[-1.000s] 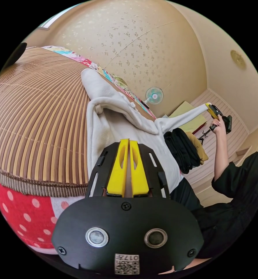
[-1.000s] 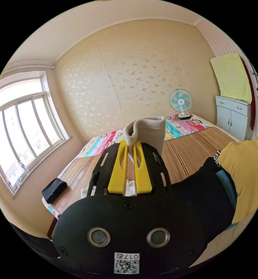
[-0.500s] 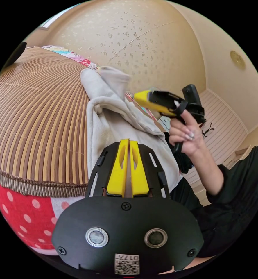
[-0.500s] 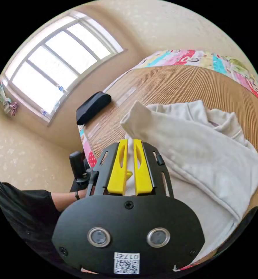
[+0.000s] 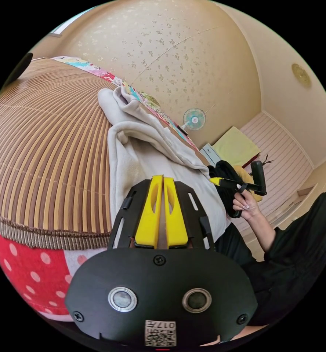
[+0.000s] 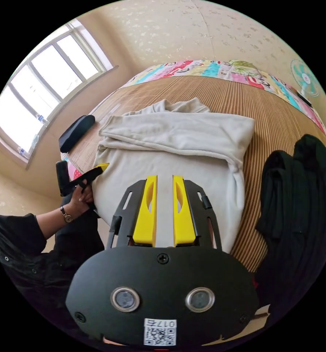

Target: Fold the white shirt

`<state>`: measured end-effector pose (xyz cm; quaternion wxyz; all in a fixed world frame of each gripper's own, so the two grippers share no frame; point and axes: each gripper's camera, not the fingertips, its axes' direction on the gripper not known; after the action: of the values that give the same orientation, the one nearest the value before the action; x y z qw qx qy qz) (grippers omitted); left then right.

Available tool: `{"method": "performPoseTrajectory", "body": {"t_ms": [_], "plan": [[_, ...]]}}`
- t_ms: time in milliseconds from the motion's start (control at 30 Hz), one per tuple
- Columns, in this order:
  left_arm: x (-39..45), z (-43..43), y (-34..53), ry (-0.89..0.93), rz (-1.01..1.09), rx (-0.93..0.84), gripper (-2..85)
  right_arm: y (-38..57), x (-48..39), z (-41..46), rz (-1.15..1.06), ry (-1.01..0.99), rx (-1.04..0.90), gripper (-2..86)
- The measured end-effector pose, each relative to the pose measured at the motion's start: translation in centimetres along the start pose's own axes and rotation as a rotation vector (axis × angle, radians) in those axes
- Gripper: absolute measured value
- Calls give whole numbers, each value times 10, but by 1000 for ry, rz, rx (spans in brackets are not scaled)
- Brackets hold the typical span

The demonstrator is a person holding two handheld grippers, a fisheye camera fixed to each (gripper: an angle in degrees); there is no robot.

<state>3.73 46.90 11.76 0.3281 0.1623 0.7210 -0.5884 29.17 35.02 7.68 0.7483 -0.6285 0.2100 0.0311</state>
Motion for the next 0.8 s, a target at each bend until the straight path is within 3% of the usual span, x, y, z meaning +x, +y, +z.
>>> {"method": "performPoseTrajectory", "body": {"t_ms": [133, 233, 333, 367, 433, 600, 800], "plan": [[15, 18, -10, -39, -122, -72, -9, 45, 26, 6, 36, 106, -74, 78], [71, 6, -4, -71, -2, -1, -6, 80, 36, 9, 45, 154, -87, 84], [115, 25, 5, -346, -33, -143, 6, 103, 47, 11, 78, 138, -58, 87], [124, 41, 8, -450, -39, -220, 45, 108, 50, 11, 87, 133, -35, 87], [130, 61, 16, -548, -35, -273, 73, 108, 51, 15, 88, 134, -7, 86], [120, 115, 15, -629, -16, -339, 57, 81, 51, 53, 71, 221, -60, 77], [149, 210, -6, -831, 197, -445, 46, 53, 27, 92, -23, 398, -32, 70]]}}
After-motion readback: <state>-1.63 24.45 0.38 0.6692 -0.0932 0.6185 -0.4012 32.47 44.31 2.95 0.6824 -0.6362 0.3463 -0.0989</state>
